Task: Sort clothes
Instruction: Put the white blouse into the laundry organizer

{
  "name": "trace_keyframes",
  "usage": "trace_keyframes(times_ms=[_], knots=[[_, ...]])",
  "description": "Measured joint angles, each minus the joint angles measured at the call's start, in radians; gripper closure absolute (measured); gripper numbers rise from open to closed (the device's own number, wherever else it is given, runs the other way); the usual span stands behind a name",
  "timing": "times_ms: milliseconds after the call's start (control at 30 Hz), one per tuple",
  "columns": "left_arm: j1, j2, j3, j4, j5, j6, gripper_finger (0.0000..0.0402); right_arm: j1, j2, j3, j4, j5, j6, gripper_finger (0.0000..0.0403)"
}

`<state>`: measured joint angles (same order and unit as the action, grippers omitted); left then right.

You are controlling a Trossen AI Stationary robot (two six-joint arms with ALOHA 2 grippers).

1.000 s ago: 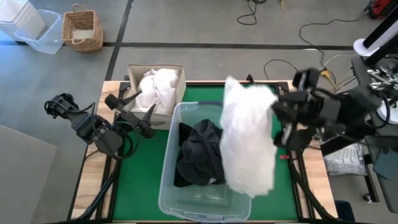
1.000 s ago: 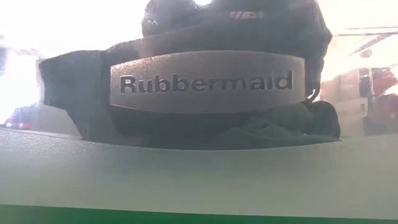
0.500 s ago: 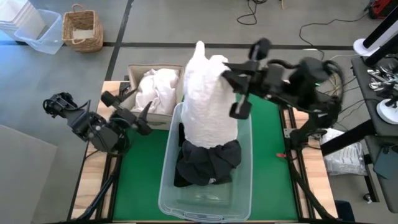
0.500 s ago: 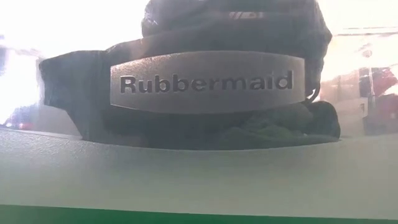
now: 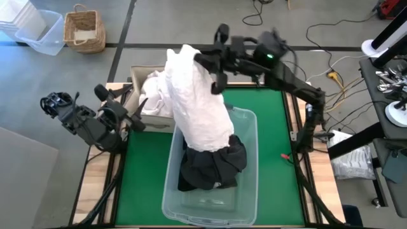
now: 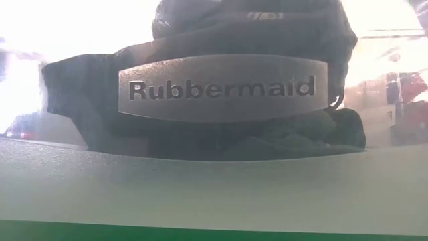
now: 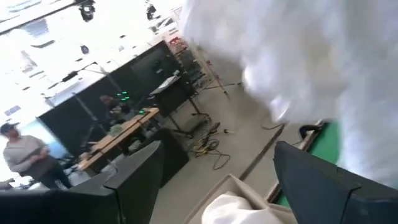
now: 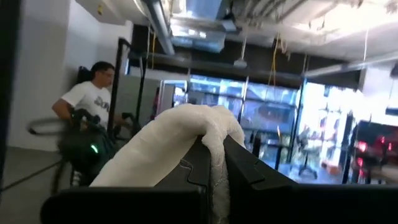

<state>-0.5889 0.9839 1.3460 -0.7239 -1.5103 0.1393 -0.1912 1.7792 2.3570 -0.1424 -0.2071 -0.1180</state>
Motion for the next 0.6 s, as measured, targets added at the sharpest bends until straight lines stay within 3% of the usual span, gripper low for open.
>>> trace_keyframes(times_ms=[133,300,367,600], knots=[[0.001,-0.025,0.000,0.002,0.080,0.000,0.0121,-0.088,0.039,-0.001,0.019,-0.060,0.076,0.0390],[0.016,-0.056,0.000,0.090,0.548,0.084,0.0121,-0.180,0.067,-0.001,0.044,-0.085,0.127,0.0390],[0.031,-0.062,0.000,0.192,0.661,0.159,0.0121,-0.210,0.082,-0.001,0.074,-0.125,0.162,0.0390],[0.137,-0.068,0.000,0.462,0.653,0.360,0.0121,-0.263,0.117,-0.001,0.221,-0.283,0.308,0.0390]])
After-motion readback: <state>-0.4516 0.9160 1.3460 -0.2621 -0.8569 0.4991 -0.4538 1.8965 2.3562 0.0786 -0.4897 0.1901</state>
